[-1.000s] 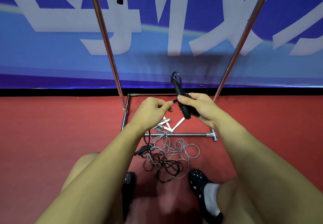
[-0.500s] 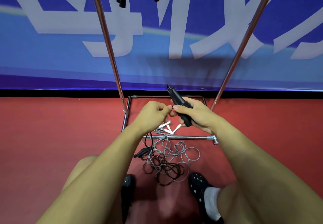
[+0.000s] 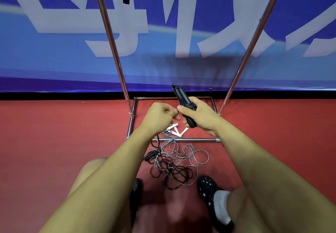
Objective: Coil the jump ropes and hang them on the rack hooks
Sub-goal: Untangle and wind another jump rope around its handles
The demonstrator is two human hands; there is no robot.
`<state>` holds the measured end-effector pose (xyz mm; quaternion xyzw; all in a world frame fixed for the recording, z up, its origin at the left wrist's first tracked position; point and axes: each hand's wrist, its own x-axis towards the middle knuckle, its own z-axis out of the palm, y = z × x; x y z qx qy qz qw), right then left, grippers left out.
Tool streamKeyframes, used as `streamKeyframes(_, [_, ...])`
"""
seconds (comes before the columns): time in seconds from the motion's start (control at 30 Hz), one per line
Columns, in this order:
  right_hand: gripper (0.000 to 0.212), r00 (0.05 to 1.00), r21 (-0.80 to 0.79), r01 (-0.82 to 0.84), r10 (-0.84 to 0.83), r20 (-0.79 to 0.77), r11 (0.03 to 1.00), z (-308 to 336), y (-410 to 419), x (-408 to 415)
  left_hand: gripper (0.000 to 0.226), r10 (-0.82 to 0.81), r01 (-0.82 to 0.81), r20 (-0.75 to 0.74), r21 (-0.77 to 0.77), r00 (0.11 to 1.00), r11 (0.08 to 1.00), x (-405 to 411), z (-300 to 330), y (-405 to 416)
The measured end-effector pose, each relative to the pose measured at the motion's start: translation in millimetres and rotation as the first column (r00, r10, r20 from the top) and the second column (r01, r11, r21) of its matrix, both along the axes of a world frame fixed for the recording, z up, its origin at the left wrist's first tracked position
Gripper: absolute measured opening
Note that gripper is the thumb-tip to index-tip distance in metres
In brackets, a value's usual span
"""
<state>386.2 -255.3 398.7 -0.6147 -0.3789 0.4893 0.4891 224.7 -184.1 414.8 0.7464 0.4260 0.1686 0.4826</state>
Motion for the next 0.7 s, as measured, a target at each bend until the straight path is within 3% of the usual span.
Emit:
streamKeyframes(0.1, [0.035, 0.999, -0.012, 0.009, -0.008, 0.034, 1.0, 3.4, 2.7, -5.9, 0.025, 0.014, -0.014, -0.011, 0.004, 1.0, 1.0, -1.2, 1.1, 1.1])
streamKeyframes(0.2, [0.054, 0.993, -0.077, 0.062, -0.069, -0.093, 0.995, 2.0, 7.7, -5.0, 0.029, 0.038, -0.039, -0.004, -0.043, 0.999, 0.998, -2.0, 6.5, 0.6])
streamKeyframes(0.3, [0.037, 0.994, -0.035, 0.045, -0.048, -0.099, 0.998, -4.0, 9.7, -2.8, 0.04, 0.056, -0.049, 0.059, -0.113, 0.997, 0.992, -1.9, 13.0, -1.2])
streamKeyframes(0.5, [0.029, 0.995, 0.04, -0.064, 0.061, 0.077, 0.997, -6.4, 1.8, -5.6, 0.068, 0.081, -0.073, 0.071, -0.108, 0.994, 0.991, -1.7, 9.4, -2.5])
streamKeyframes(0.6, [0.021, 0.98, 0.037, -0.096, 0.088, 0.178, 0.995, -0.5, 0.1, -6.9, 0.065, 0.119, -0.107, 0.085, -0.128, 0.989, 0.986, -1.7, 9.6, -4.4])
streamKeyframes(0.7, [0.024, 0.978, 0.054, -0.1, 0.088, 0.187, 0.994, 0.2, -0.5, -6.4, 0.06, 0.134, -0.119, 0.092, -0.146, 0.987, 0.982, -2.1, 10.2, -4.6])
